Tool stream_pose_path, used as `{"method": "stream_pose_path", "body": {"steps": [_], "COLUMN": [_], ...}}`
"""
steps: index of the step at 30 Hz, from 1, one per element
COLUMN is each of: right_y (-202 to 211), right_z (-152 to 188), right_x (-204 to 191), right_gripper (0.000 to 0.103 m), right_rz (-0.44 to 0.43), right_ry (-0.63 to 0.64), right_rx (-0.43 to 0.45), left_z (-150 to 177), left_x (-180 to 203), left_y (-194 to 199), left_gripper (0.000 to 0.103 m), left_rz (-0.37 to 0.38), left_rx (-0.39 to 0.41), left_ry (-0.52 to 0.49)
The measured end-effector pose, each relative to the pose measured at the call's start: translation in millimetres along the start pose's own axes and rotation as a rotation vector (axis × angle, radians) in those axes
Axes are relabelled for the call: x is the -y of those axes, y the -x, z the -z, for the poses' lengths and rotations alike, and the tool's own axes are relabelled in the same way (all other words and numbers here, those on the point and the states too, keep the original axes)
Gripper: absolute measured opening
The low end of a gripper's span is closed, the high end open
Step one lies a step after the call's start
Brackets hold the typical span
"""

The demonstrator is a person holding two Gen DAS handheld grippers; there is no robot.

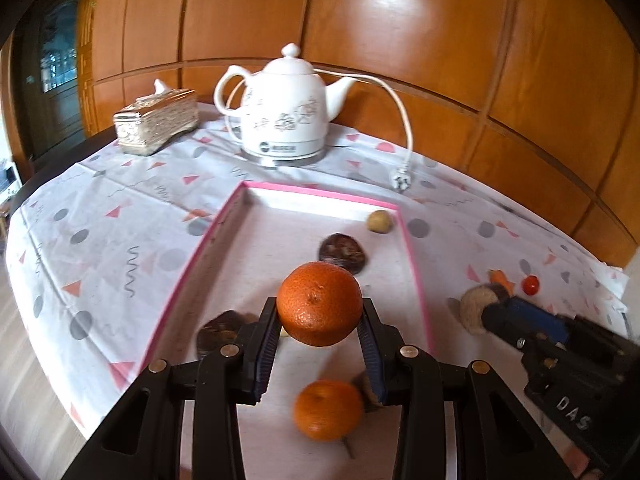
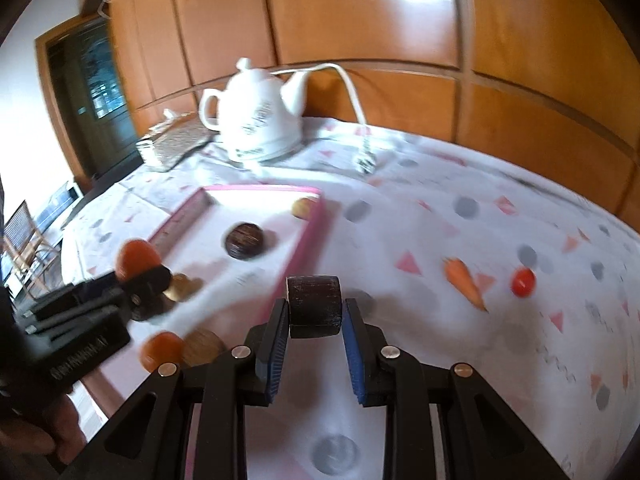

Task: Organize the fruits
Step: 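Carry the orange and cylinder into the pink tray and open both tools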

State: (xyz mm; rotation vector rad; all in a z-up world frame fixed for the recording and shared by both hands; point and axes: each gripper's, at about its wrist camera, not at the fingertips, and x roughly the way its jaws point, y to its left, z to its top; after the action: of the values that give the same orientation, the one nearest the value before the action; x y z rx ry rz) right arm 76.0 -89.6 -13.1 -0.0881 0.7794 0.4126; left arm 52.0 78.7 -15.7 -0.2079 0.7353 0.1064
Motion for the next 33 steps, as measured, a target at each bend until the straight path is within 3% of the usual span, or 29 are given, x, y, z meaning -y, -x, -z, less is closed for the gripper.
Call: {"method": "stream_pose_path", "body": {"steps": [8, 14, 16, 18, 26, 33], "right_y": [-8.4, -14.3, -18.0, -19.2, -13.9, -1.1], "right_z": [-24.1, -32.3, -34.0, -34.6, -24.1, -6.4], "right_x": [-29.5, -44.4, -46.7, -47.8, -37.2, 1.7], "right_gripper": [0.027, 0.027, 0.028, 0.036, 0.038, 0.038], "right_rz": [-0.073, -0.081, -0.098, -0.105, -0.09, -0.034], "right_ry": [0.015, 0.026, 0.026, 0.014, -0.038, -0.149], "right_rx": [0.005, 0.01, -0.001, -0.009, -0.011, -0.006], "left_z": [3.0, 4.4, 3.5, 2.4, 3.7, 2.5], "left_x": [-14.4, -19.5, -19.8, -20.0, -17.3, -8.2], "left_y": [-1.9, -1.5, 0.7, 3.7, 6.7, 9.6], "left_gripper": [0.039, 0.04, 0.05, 0.056, 0.056, 0.056], "left_rz": [-0.03, -0.032, -0.032, -0.035, -0.044, -0.023], "left_rx": [-0.009, -0.01, 0.001, 0.015, 0.017, 0.022], "left_ry": [0.03, 0.043, 0.047, 0.047, 0.045, 0.031]}}
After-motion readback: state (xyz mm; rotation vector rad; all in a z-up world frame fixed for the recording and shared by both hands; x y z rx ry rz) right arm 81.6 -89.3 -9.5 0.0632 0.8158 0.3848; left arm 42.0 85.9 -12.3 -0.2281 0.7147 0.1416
